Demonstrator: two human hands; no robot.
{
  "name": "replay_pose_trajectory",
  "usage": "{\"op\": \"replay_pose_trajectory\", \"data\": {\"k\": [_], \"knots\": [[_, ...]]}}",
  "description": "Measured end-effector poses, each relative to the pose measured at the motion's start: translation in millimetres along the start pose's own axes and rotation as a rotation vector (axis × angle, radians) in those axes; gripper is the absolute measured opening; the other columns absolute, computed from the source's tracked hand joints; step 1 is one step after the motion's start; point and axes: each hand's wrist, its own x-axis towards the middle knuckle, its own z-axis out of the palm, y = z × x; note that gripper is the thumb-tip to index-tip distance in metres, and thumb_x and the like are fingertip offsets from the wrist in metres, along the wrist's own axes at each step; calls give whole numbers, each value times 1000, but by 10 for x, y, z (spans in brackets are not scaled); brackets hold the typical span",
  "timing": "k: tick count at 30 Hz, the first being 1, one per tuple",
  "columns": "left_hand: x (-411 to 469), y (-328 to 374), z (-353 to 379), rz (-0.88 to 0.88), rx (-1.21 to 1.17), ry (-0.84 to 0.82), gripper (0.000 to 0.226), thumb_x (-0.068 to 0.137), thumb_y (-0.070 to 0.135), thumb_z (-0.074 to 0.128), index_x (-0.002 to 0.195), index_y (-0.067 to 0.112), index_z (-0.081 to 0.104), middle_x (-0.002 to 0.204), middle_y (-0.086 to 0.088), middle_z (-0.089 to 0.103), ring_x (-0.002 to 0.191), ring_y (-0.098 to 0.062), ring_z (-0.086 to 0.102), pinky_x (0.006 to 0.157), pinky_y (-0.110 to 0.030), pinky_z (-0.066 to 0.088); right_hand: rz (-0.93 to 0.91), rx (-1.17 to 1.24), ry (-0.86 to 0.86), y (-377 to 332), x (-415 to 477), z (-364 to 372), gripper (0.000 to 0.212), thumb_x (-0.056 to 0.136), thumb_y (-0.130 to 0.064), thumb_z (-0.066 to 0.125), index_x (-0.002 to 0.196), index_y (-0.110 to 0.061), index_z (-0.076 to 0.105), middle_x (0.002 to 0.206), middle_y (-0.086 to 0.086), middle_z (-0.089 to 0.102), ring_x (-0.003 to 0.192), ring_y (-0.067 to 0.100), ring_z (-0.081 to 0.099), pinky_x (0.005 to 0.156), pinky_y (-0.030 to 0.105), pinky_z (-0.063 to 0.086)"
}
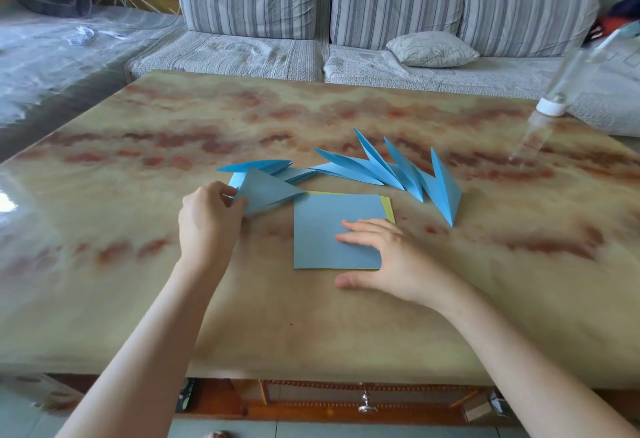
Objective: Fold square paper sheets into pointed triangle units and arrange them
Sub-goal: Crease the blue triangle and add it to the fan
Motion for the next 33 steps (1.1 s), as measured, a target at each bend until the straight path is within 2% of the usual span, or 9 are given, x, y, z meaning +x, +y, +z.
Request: {"op": "replay_pose_trajectory", "data": {"k": [7, 11, 14, 16, 18, 20, 25, 29, 33], "knots": [[23, -9, 3, 17, 136, -11, 25, 87, 32, 62, 105, 15, 66, 102, -2, 68, 97, -27, 57, 74, -32, 39, -45, 62, 49, -21, 8, -7, 50, 75, -45, 76, 122, -32, 64, 140, -17, 50, 131, 3, 39, 107, 13, 21], [-25, 55, -27, 132, 129, 58, 35, 85, 36, 67, 107, 11, 60, 106, -7, 60, 103, -29, 52, 81, -33, 37, -85, -27, 80, 4, 4, -25, 32, 82, -46, 69, 111, -33, 71, 132, -18, 58, 127, 3, 46, 108, 17, 23], [-113, 175, -89, 297, 59, 120, 30, 84, 32, 69, 105, 13, 59, 100, -3, 57, 90, -23, 54, 74, -29, 38, -90, 58, 182, 34, -16, -53, 15, 88, -37, 65, 97, -29, 76, 109, -15, 71, 112, 9, 58, 100, 33, 41], [-195, 245, -103, 333, -6, 61, 16, 86, 30, 67, 95, 18, 62, 89, 5, 59, 71, -11, 54, 63, -24, 37, -71, 68, 252, 37, -34, -81, 14, 90, -33, 65, 95, -27, 75, 98, -14, 72, 104, 10, 60, 92, 32, 46], [-270, 291, -90, 254, -105, -75, 14, 88, 31, 64, 87, 17, 65, 80, 7, 64, 60, -5, 57, 57, -21, 43, -78, 99, 327, 36, -45, -111, 10, 90, -30, 65, 91, -25, 74, 93, -17, 72, 94, 4, 62, 83, 28, 48], [-323, 324, -65, 120, -256, -265, 19, 92, 30, 60, 91, 12, 65, 74, 0, 70, 54, -13, 65, 51, -26, 52, -104, 137, 422, 43, -46, -128, 7, 88, -24, 67, 87, -23, 73, 88, -19, 72, 84, -1, 64, 76, 25, 49], [-396, 444, -109, -197, -595, -607, 29, 96, 34, 54, 114, 12, 53, 77, -16, 73, 64, -28, 72, 48, -29, 56, -156, 353, 455, 28, -43, -145, 12, 87, -9, 67, 90, -19, 73, 91, -13, 73, 92, 2, 66, 86, 20, 50], [-427, 481, -51, -334, -712, -738, 50, 93, 34, 58, 134, 12, 40, 94, -16, 72, 76, -32, 73, 60, -33, 60, -224, 469, 386, -61, -82, -166, 16, 87, -2, 65, 87, -17, 71, 93, -11, 74, 95, 2, 67, 87, 12, 44], [-417, 475, 54, -386, -837, -694, 64, 90, 9, 63, 143, 11, 28, 122, -20, 58, 77, -24, 72, 63, -32, 60, -232, 614, 361, -92, -101, -168, 20, 85, 3, 65, 82, -16, 69, 83, -15, 70, 83, 1, 66, 80, 10, 44]]}}
